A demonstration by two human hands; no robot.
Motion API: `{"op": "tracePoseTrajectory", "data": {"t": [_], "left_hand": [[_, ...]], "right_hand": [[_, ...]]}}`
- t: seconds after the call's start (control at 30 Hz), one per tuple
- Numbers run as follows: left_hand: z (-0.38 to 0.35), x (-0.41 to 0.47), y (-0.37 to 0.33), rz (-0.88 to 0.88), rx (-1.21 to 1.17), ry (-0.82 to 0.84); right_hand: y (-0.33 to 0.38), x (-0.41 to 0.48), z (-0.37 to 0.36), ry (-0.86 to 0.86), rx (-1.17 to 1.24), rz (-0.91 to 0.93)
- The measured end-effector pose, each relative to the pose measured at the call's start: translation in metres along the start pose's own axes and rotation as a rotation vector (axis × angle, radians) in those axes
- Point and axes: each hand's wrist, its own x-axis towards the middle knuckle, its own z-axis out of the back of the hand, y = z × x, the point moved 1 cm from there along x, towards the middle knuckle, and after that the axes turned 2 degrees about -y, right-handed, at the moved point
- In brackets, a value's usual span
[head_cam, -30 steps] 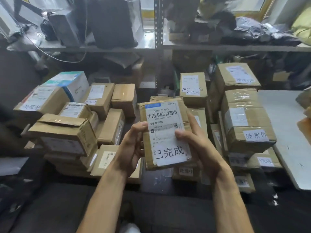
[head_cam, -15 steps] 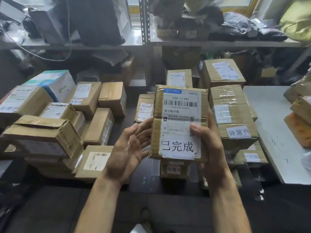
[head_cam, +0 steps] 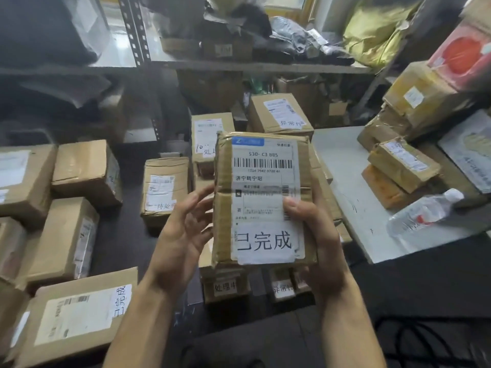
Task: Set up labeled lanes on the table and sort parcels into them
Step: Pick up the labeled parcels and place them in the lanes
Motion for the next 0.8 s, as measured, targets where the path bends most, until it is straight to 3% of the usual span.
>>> {"op": "tracePoseTrajectory", "data": {"t": [0.33, 0.57, 0.8], "left_hand": [[-0.087, 0.037, 0.007, -0.026, 0.148, 0.082], [-0.185, 0.062, 0.033, -0.072, 0.199, -0.027], [-0.268, 0.086, 0.067, -0.092, 0.292, -0.103]], "right_hand": [[0.04, 0.023, 0.075, -0.04, 0.031, 0.096], [0.074, 0.062, 0.167, 0.078, -0.003, 0.116], [0.102, 0.091, 0.248, 0.091, -0.017, 0.079]]}}
